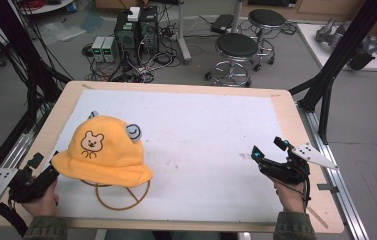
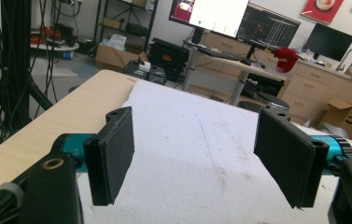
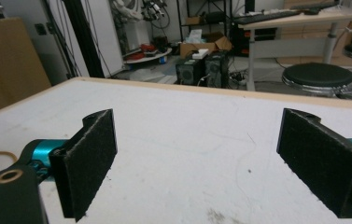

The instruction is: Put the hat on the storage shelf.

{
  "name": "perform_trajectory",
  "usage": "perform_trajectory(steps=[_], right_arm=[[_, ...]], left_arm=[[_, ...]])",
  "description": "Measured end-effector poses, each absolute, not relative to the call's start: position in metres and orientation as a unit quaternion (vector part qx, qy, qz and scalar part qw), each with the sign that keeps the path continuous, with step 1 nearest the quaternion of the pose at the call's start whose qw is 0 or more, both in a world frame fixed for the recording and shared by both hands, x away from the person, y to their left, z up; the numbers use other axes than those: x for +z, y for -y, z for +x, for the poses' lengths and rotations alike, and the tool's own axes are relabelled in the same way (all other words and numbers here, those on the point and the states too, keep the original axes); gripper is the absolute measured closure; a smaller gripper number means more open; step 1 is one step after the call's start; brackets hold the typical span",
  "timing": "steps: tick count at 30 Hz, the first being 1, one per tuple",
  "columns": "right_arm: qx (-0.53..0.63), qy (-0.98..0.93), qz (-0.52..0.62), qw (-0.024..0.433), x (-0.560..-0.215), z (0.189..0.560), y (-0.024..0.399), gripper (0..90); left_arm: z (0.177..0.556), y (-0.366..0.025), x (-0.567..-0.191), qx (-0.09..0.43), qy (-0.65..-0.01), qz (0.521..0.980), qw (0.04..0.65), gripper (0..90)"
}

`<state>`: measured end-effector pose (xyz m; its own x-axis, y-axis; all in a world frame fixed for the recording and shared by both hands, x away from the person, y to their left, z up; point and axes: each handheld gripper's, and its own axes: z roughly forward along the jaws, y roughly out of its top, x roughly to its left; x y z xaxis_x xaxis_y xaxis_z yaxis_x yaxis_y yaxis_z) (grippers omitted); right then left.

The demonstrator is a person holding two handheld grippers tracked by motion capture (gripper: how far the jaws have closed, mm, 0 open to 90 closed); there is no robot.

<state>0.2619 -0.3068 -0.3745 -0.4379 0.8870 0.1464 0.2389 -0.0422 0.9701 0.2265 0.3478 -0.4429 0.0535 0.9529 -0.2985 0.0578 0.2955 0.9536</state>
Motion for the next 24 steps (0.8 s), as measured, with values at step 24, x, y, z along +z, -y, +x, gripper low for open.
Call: perform_trajectory(steps=[24], right_arm=[[0.451,-0.511,0.578,0.449,-0.422,0.252,0.326,10.8]], left_arm=[[0.224,-0.346,-0.443,0.392,-0.565,0.446,0.572,28.9]])
